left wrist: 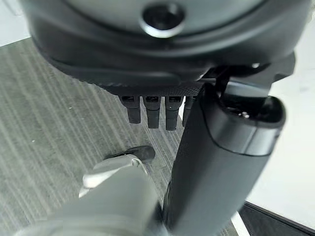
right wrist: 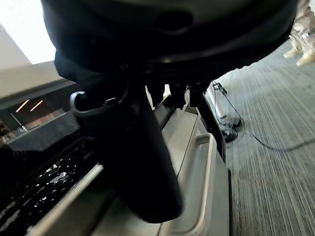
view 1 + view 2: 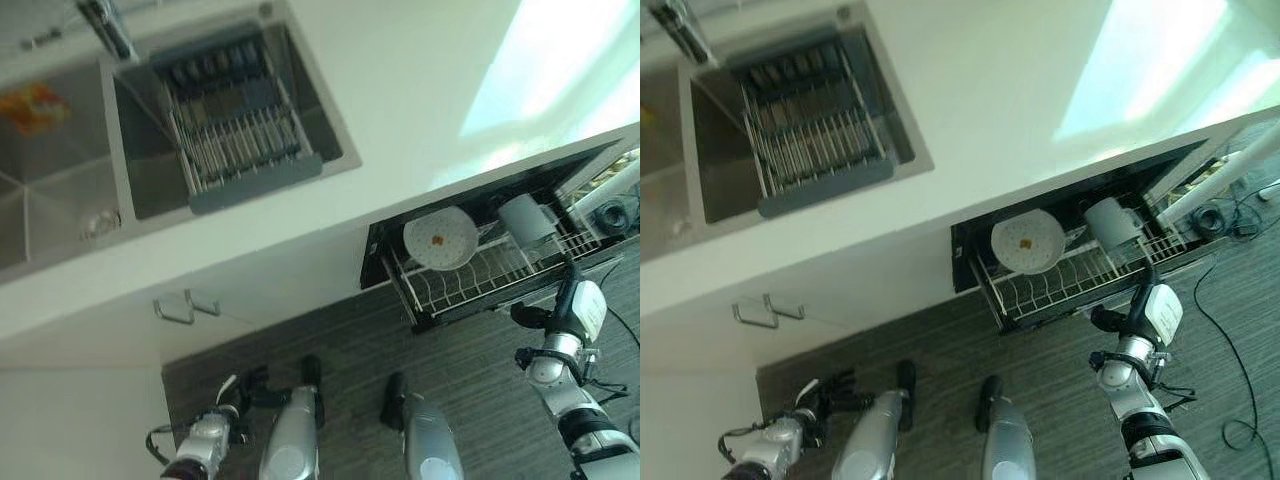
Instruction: Place the dishes in the dishwasher.
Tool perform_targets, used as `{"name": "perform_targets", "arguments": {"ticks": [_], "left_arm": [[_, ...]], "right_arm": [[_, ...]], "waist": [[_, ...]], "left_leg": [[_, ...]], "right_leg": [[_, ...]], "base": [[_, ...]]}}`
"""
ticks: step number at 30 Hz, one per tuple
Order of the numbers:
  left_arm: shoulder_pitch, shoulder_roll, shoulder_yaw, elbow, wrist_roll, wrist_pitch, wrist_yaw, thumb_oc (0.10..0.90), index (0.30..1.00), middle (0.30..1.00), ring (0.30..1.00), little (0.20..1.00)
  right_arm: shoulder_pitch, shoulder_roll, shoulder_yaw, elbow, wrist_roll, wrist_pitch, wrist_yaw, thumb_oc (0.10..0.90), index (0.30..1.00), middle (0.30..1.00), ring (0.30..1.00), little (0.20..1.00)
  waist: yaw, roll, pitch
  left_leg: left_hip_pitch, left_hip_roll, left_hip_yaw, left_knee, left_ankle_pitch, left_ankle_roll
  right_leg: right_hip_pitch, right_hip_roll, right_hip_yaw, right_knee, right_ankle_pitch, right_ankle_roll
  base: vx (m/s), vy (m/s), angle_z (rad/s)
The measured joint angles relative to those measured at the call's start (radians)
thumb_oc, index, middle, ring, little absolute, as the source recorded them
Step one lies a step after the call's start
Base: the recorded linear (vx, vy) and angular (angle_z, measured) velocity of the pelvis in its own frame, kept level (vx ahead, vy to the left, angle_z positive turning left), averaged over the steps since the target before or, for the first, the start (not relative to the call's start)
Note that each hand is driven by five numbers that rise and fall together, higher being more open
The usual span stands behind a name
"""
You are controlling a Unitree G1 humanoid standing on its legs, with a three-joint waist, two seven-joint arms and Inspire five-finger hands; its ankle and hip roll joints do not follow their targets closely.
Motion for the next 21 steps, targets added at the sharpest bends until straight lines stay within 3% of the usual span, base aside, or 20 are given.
{"name": "perform_targets", "arguments": {"ticks": [2, 6, 10, 13, 18, 21], "left_arm": [[-0.008, 0.001, -0.019, -0.016, 0.016, -0.004, 0.002, 0.800, 0.900, 0.900, 0.900, 0.900], [-0.006, -0.002, -0.069, -0.089, 0.051, -0.020, 0.013, 0.800, 0.900, 0.900, 0.900, 0.900], [0.004, -0.010, -0.084, -0.128, 0.049, -0.031, 0.013, 0.800, 0.900, 0.900, 0.900, 0.900], [0.012, -0.020, -0.071, -0.121, 0.049, -0.041, 0.012, 0.800, 0.900, 0.900, 0.900, 0.900], [0.017, -0.025, -0.051, -0.035, 0.072, -0.078, 0.011, 0.800, 0.900, 0.900, 0.900, 0.900], [0.044, -0.026, -0.050, -0.010, 0.078, -0.081, 0.010, 0.800, 0.900, 0.900, 0.900, 0.900]], "right_arm": [[-0.028, -0.004, 0.001, 0.002, 0.000, 0.002, 0.000, 0.800, 0.900, 0.900, 0.900, 0.900], [-0.148, -0.057, 0.016, 0.040, 0.029, 0.032, 0.007, 0.800, 0.900, 0.900, 0.900, 0.900], [-0.239, -0.101, 0.022, 0.056, 0.038, 0.044, 0.053, 0.800, 0.900, 0.900, 0.900, 0.900], [-0.282, -0.106, 0.026, 0.087, 0.043, 0.047, 0.069, 0.800, 0.900, 0.900, 0.900, 0.900], [-0.272, -0.087, 0.035, 0.081, 0.045, 0.031, 0.006, 0.800, 0.900, 0.900, 0.900, 0.900], [-0.282, -0.083, 0.021, 0.075, 0.114, 0.031, -0.007, 0.800, 0.900, 0.900, 0.900, 0.900]], "waist": [[0.006, 0.004, 0.006], [0.043, 0.054, 0.026], [0.071, 0.079, 0.027], [0.094, 0.082, 0.026], [0.092, 0.083, 0.026], [0.102, 0.084, 0.026]], "left_leg": [[-0.011, -0.005, -0.006, 0.004, -0.005, 0.002], [-0.031, -0.012, -0.032, -0.006, 0.003, -0.002], [-0.047, -0.021, -0.056, -0.022, 0.013, -0.003], [-0.041, -0.027, -0.073, -0.022, 0.018, -0.006], [-0.039, -0.026, -0.078, -0.019, 0.020, -0.017], [-0.042, -0.025, -0.080, -0.019, 0.019, -0.018]], "right_leg": [[-0.008, -0.009, -0.005, 0.012, -0.008, 0.001], [-0.017, -0.016, -0.027, 0.018, -0.027, -0.004], [-0.043, -0.024, -0.042, 0.040, -0.041, -0.014], [-0.038, -0.032, -0.053, 0.072, -0.075, -0.014], [-0.041, -0.026, -0.057, 0.087, -0.074, -0.022], [-0.047, -0.026, -0.056, 0.086, -0.086, -0.025]], "base": [[-0.02, -0.012, 0.15], [0.00, 0.031, 0.20], [0.07, 0.015, 0.18], [0.10, 0.013, 0.15], [0.05, 0.016, 0.01], [0.05, 0.021, 0.00]]}}
